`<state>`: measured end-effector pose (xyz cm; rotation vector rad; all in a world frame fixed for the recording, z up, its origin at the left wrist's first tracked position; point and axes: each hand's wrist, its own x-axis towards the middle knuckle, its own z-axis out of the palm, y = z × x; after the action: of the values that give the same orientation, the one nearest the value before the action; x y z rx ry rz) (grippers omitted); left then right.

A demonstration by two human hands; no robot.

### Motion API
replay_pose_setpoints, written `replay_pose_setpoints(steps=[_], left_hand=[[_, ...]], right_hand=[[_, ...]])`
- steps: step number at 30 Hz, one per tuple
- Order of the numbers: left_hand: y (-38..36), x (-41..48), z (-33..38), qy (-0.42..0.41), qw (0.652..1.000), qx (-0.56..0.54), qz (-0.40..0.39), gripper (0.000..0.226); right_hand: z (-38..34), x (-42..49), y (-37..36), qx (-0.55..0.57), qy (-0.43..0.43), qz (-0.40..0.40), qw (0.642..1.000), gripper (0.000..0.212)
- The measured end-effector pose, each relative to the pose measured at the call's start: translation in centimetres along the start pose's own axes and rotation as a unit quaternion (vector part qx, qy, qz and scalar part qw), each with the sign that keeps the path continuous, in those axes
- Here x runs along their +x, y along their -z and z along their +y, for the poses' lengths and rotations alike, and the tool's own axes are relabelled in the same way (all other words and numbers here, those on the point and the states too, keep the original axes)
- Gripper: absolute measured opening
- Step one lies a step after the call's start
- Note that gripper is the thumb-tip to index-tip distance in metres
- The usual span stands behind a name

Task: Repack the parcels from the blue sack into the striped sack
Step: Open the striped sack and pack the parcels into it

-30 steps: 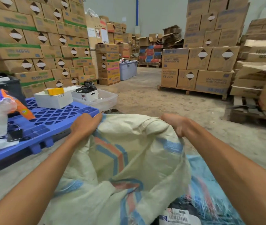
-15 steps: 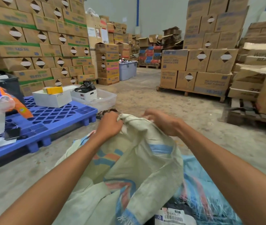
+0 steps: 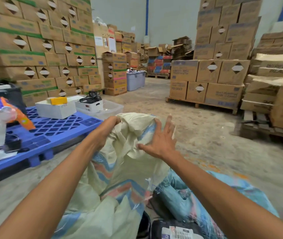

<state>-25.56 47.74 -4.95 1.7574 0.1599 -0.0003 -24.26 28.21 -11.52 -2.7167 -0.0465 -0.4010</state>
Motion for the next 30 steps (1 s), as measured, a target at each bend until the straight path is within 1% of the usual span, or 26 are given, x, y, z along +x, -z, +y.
replay_pose_setpoints(steps=[1, 2, 4, 5, 6, 7, 8, 10, 11, 12, 13, 14, 15, 16, 17, 18, 19, 21, 22, 23, 24, 25, 26, 27, 28, 30], left_hand=[[0.1, -0.5, 0.2, -0.007, 1.0, 0.003, -0.022, 0.019], [0.2, -0.7, 0.3, -0.023, 0.999, 0.004, -0.036, 0.019], [0.8, -0.6, 0.2, -0.042, 0.998, 0.028, -0.029, 0.02], [1.3, -0.6, 0.1, -0.049, 0.997, 0.05, -0.011, 0.023], [1.7, -0.5, 0.0, -0.059, 0.995, 0.076, 0.014, 0.024], [2.4, -0.3, -0.4, -0.066, 0.987, 0.137, 0.058, 0.025], [3.2, -0.1, -1.0, -0.074, 0.963, 0.233, 0.112, 0.032], [4.7, 0.1, -2.7, -0.109, 0.88, 0.414, 0.206, 0.05], [5.2, 0.2, -3.7, -0.141, 0.848, 0.456, 0.232, 0.054], [5.3, 0.2, -4.6, -0.181, 0.82, 0.483, 0.247, 0.057], [5.3, 0.1, -5.1, -0.223, 0.793, 0.507, 0.254, 0.059], [5.3, 0.0, -5.2, -0.258, 0.769, 0.526, 0.256, 0.06], [5.4, 0.1, -5.1, -0.283, 0.757, 0.536, 0.245, 0.061], [5.7, 0.3, -4.8, -0.3, 0.763, 0.532, 0.212, 0.062], [5.9, 0.5, -4.6, -0.313, 0.786, 0.507, 0.163, 0.063], [6.0, 0.4, -4.3, -0.327, 0.814, 0.468, 0.109, 0.068], [5.6, 0.2, -3.9, -0.354, 0.821, 0.442, 0.068, 0.079], [3.7, -0.4, -3.6, -0.406, 0.788, 0.462, 0.025, 0.098], [2.5, -0.3, -3.7, -0.421, 0.77, 0.48, 0.009, 0.097], [1.4, -0.3, -3.7, -0.418, 0.767, 0.487, -0.008, 0.086], [0.7, -0.1, -3.8, -0.392, 0.783, 0.483, -0.017, 0.071], [0.3, 0.0, -3.7, -0.362, 0.802, 0.474, -0.005, 0.055], [0.1, 0.2, -3.7, -0.335, 0.815, 0.472, 0.026, 0.043], [0.2, 0.5, -3.7, -0.316, 0.813, 0.485, 0.068, 0.035], [0.4, 0.6, -3.7, -0.3, 0.802, 0.505, 0.111, 0.029], [0.9, 0.5, -3.3, -0.275, 0.796, 0.509, 0.177, 0.02]], right_hand=[[0.0, 0.2, -0.1, 0.033, -0.01, -0.022, 0.999, 0.115], [0.0, 0.4, -0.3, 0.062, -0.01, -0.041, 0.997, 0.1], [0.3, 0.5, -0.7, 0.134, 0.001, -0.045, 0.99, 0.047], [0.4, 0.6, -0.7, 0.181, -0.007, -0.027, 0.983, 0.032], [0.6, 0.9, -0.5, 0.229, -0.032, -0.014, 0.973, 0.024], [0.8, 1.1, 0.2, 0.268, -0.068, -0.017, 0.961, 0.02], [1.1, 1.3, 1.1, 0.29, -0.104, -0.047, 0.95, 0.02], [1.8, 1.2, 3.1, 0.345, -0.137, -0.152, 0.916, 0.025], [2.0, 0.7, 4.1, 0.398, -0.146, -0.204, 0.883, 0.029], [2.2, 0.4, 4.5, 0.457, -0.162, -0.254, 0.837, 0.033], [2.2, 0.0, 4.8, 0.502, -0.177, -0.287, 0.796, 0.034], [2.4, 0.1, 4.5, 0.532, -0.187, -0.294, 0.771, 0.031], [2.5, 0.4, 4.0, 0.556, -0.197, -0.288, 0.755, 0.029], [2.3, 0.5, 3.8, 0.582, -0.195, -0.279, 0.739, 0.031], [2.1, 0.8, 3.8, 0.592, -0.187, -0.27, 0.736, 0.035], [2.0, 1.0, 3.8, 0.594, -0.172, -0.263, 0.74, 0.036], [1.7, 1.1, 4.0, 0.594, -0.152, -0.267, 0.743, 0.037], [1.3, 1.2, 4.3, 0.571, -0.093, -0.291, 0.762, 0.058], [1.1, 1.4, 4.2, 0.554, -0.067, -0.31, 0.769, 0.066], [0.8, 1.5, 4.4, 0.531, -0.045, -0.329, 0.78, 0.072], [0.6, 1.7, 4.4, 0.497, -0.024, -0.34, 0.798, 0.079], [0.6, 1.9, 4.3, 0.443, 0.001, -0.342, 0.829, 0.086], [0.5, 2.0, 4.3, 0.364, 0.023, -0.322, 0.874, 0.091], [0.4, 2.0, 4.1, 0.273, 0.041, -0.285, 0.918, 0.097], [0.3, 1.9, 3.7, 0.192, 0.05, -0.244, 0.949, 0.105], [0.5, 1.6, 2.5, 0.082, 0.059, -0.171, 0.98, 0.125]])
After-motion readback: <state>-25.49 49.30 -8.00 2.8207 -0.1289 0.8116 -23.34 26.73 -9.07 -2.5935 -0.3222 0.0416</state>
